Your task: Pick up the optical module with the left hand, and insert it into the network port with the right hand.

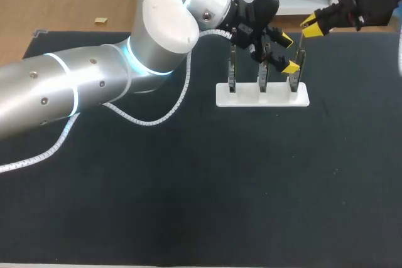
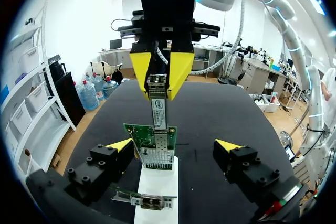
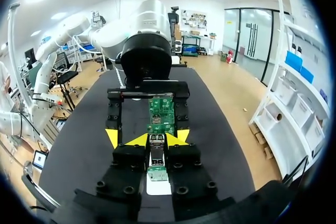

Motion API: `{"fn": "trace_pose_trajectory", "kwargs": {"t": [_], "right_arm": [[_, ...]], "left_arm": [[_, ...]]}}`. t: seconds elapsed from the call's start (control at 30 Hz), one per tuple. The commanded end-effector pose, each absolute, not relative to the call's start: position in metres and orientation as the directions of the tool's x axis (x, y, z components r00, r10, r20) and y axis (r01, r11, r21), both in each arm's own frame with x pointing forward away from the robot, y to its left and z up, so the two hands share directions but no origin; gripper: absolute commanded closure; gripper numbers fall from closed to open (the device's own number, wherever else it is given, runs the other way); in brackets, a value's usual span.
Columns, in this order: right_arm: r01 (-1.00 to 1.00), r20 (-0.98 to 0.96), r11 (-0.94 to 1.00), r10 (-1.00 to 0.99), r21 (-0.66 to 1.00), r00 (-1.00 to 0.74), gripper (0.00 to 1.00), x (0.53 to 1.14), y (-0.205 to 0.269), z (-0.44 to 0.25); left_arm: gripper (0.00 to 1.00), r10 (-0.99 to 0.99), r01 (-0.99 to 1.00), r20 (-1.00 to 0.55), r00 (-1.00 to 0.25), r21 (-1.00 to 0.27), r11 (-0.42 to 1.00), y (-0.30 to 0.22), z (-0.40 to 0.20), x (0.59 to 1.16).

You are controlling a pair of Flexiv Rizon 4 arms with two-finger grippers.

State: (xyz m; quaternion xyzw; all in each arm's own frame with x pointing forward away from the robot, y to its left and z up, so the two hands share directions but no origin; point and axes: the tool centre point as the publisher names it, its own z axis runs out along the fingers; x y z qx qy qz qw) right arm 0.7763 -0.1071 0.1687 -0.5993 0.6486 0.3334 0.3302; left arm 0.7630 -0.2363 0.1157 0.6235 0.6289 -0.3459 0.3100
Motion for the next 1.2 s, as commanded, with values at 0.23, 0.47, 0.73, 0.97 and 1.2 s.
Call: {"fn": "trace_pose_trajectory", "kwargs": {"t": [0.23,0.47,0.73,0.97,1.2], "right_arm": [[-0.997,-0.826,0.065,-0.559,0.038,-0.068,1.0,0.7739,-0.1065,0.1657],[-0.997,-0.826,0.066,-0.56,0.034,-0.065,1.0,0.7733,-0.1076,0.1667],[-0.998,-0.833,0.067,-0.55,0.019,-0.053,1.0,0.7733,-0.1086,0.1704],[-0.998,-0.827,0.061,-0.56,0.01,-0.043,1.0,0.771,-0.1074,0.1694],[-0.998,-0.82,0.06,-0.57,0.013,-0.045,1.0,0.7699,-0.1071,0.1663]], "left_arm": [[0.0,0.574,0.999,-0.819,-0.032,-0.051,-0.016,-0.237,0.1162,0.7638],[0.0,0.574,0.999,-0.819,-0.032,-0.051,-0.016,-0.237,0.1162,0.7638],[0.0,0.574,0.999,-0.819,-0.032,-0.051,-0.016,-0.237,0.1162,0.7638],[0.0,0.574,0.999,-0.819,-0.032,-0.051,-0.016,-0.237,0.1162,0.7638],[0.0,0.574,0.999,-0.819,-0.032,-0.051,-0.016,-0.237,0.1162,0.7638]]}}
